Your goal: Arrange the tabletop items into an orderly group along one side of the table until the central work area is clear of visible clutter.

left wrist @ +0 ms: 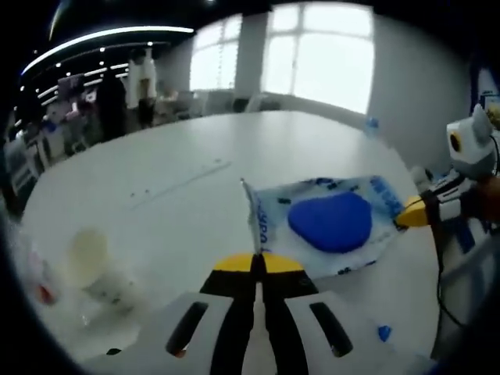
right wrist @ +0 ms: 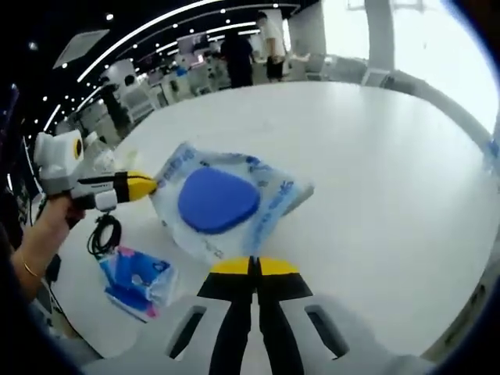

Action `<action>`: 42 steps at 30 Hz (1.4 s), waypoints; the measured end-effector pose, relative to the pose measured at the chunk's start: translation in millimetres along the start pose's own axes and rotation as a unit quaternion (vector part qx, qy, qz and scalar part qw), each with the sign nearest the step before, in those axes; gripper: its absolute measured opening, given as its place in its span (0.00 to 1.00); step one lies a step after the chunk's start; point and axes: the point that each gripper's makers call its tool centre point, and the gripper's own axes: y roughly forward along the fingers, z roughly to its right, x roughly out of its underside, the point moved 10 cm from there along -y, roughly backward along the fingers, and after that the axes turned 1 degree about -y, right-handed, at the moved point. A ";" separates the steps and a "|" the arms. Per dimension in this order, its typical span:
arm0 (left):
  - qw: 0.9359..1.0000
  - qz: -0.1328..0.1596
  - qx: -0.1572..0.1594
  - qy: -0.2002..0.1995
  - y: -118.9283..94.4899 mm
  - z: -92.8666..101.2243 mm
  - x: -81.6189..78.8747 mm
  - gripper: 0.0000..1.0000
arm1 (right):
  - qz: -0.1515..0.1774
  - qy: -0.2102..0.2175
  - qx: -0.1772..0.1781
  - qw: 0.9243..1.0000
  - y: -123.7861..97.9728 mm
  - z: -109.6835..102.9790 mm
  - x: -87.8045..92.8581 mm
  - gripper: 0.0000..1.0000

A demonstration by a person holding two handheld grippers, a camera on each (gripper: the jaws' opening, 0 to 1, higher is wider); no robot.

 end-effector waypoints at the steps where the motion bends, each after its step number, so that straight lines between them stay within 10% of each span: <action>1: 1.000 0.003 -0.004 -0.008 -1.1 -0.5 1.7 0.00 | 0.000 -0.002 0.000 1.000 1.2 -0.1 -1.7 0.01; 42: 0.979 0.084 -0.106 -0.153 -15.6 -33.7 15.4 0.00 | 0.019 -0.083 -0.021 0.996 95.3 -3.2 -86.4 0.01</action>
